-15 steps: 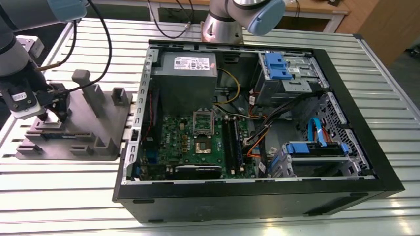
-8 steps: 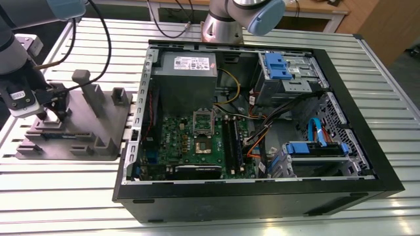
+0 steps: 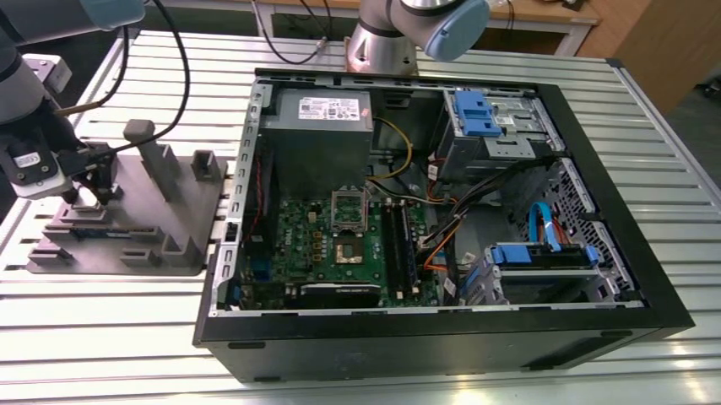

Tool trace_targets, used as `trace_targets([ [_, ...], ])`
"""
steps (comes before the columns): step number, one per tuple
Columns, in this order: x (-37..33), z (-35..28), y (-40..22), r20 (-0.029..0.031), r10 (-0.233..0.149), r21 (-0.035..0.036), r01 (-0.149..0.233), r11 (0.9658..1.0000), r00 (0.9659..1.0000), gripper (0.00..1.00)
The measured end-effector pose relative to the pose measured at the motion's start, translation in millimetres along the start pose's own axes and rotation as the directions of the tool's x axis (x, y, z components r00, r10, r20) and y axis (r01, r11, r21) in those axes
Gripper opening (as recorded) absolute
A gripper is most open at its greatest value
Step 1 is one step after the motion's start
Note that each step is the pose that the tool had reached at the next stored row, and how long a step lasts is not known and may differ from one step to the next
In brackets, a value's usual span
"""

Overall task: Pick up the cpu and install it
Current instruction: 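Pick up the cpu and move it towards the insertion slot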

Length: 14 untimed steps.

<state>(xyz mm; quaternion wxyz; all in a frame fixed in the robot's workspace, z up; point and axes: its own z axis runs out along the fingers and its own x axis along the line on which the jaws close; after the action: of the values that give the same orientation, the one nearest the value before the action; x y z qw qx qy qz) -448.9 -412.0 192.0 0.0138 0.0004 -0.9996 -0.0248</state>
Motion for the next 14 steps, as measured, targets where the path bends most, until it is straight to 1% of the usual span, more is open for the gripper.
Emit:
trace_targets([
  [2, 0.0, -0.1, 0.0, -0.0002, 0.000, -0.0013, 0.000, 1.0000, 1.0000, 0.47],
  [5, 0.1, -0.6, 0.0, -0.0002, 0.000, -0.0014, 0.000, 1.0000, 1.0000, 0.47],
  [14, 0.2, -5.2, 0.2, -0.0002, 0.000, -0.0014, 0.000, 1.0000, 1.0000, 0.47],
])
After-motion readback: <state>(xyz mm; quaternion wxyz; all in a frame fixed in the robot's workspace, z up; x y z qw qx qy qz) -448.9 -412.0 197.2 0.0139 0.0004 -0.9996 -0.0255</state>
